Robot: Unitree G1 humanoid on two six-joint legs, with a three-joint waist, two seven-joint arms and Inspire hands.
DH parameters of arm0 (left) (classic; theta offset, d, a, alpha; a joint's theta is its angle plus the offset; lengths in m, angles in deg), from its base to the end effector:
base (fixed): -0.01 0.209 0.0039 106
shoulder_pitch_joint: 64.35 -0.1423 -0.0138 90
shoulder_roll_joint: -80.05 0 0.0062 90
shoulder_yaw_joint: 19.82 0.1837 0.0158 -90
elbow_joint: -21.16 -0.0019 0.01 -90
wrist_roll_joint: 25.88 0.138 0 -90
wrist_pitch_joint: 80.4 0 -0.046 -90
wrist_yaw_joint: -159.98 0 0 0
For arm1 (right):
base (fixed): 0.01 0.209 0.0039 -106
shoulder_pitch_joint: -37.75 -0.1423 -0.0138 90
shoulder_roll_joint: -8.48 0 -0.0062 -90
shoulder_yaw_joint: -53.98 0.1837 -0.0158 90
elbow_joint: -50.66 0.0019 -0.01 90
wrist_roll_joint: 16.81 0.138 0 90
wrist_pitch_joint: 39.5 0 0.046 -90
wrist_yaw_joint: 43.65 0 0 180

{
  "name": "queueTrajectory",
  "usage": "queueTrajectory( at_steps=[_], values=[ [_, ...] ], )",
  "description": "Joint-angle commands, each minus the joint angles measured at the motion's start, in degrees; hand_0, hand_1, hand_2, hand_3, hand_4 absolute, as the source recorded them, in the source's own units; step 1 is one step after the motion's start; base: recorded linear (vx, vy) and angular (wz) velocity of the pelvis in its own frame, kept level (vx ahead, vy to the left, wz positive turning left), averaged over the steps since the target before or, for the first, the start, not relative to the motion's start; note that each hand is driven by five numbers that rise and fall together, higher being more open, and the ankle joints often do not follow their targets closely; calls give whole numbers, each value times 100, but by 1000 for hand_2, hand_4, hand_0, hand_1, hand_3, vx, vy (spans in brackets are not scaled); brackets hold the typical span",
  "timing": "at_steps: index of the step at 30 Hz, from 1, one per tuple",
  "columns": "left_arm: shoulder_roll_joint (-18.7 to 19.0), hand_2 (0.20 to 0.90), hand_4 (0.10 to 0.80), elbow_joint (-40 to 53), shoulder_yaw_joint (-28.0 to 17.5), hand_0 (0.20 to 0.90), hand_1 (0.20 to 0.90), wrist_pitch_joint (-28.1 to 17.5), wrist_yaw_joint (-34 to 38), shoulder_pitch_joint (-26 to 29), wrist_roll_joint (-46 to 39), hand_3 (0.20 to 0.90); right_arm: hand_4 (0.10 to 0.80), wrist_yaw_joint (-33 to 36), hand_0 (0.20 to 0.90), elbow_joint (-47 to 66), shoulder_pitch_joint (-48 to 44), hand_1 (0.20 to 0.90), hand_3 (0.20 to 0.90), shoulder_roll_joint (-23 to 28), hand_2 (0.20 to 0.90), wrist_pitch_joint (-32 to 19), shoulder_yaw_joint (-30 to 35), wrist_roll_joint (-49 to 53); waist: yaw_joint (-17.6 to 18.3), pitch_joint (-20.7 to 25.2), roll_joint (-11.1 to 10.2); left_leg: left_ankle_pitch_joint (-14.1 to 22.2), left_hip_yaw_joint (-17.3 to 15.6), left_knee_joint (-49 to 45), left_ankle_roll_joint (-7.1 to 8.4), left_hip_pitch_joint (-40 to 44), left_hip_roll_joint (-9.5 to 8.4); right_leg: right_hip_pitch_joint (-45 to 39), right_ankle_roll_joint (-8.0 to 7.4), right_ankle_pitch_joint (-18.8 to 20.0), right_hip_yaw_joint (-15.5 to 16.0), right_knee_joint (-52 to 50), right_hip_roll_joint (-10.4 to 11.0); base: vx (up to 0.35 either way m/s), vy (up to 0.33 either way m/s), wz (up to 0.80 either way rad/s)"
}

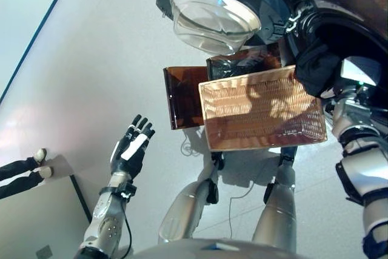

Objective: Pick up the clothes and place them into the washing machine

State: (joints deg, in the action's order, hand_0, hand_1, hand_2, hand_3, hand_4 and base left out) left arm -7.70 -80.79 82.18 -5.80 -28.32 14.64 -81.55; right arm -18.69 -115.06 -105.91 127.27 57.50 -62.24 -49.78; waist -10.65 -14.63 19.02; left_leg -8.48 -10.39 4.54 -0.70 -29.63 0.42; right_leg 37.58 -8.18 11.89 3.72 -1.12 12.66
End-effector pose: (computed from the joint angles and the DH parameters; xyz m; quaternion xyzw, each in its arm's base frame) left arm 0.1466 0.1986 -0.0162 -0.3104 0.0752 0.0052 0.9476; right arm 0.3031 -0.3429 0.1355 -0.6959 0.1475 -0.2748 0.6469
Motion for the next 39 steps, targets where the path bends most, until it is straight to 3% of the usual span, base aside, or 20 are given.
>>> queueTrajectory(
  at_steps=[1, 17, 23, 28, 29, 30, 39],
  values=[
    [183, 900, 800, 232, -213, 900, 900, -415, -14, 83, 24, 900, 300, 392, 200, 338, -642, 200, 200, 642, 200, -266, -210, 414, -208, -30, 298, 73, 271, 46, 422, 68, -75, 304, 188, -229, -64, -562, -361, 0, 0, 0],
    [231, 900, 800, 269, -287, 900, 900, -428, -45, 35, -40, 900, 300, 353, 200, 193, -611, 200, 200, 529, 200, -349, -145, 640, -244, -24, 327, 81, 258, 46, 421, 39, -78, 350, 186, -211, -78, -545, -372, 0, 0, 0],
    [253, 900, 800, 283, -277, 900, 900, -454, -9, 42, -21, 900, 300, 321, 200, 215, -549, 200, 200, 442, 200, -604, 137, 1297, -243, 8, 327, 81, 250, 46, 427, 30, -68, 366, 188, -225, -78, -554, -372, 0, 0, 0],
    [281, 900, 800, 197, -229, 900, 900, -487, 125, 75, -36, 900, 300, 308, 200, -127, -491, 200, 200, 352, 200, -1257, 1338, 4060, -225, 25, 336, 134, 251, 46, 422, 79, -58, 320, 180, -269, -66, -557, -371, 0, 0, 0],
    [288, 900, 800, 196, -224, 900, 900, -487, 126, 77, -37, 900, 300, 304, 200, -131, -483, 200, 200, 356, 200, -1263, 1345, 4067, -232, 27, 332, 135, 250, 46, 423, 82, -58, 318, 180, -271, -67, -558, -371, 0, 0, 0],
    [322, 900, 800, 209, -189, 900, 900, -488, 184, 81, -86, 900, 300, 204, 200, -261, -492, 200, 200, 405, 200, -1479, 1730, 5071, -214, 38, 329, 160, 254, 46, 420, 104, -55, 297, 174, -285, -64, -545, -370, 0, 0, 0],
    [518, 900, 800, 495, -41, 900, 900, -456, 195, -104, -447, 900, 300, 72, 200, -346, -597, 200, 200, 817, 200, -2096, 2544, 7309, -164, 82, 319, 227, 257, 46, 421, 138, -58, 235, 155, -327, -32, -498, -382, 0, 0, 0]
  ],
)
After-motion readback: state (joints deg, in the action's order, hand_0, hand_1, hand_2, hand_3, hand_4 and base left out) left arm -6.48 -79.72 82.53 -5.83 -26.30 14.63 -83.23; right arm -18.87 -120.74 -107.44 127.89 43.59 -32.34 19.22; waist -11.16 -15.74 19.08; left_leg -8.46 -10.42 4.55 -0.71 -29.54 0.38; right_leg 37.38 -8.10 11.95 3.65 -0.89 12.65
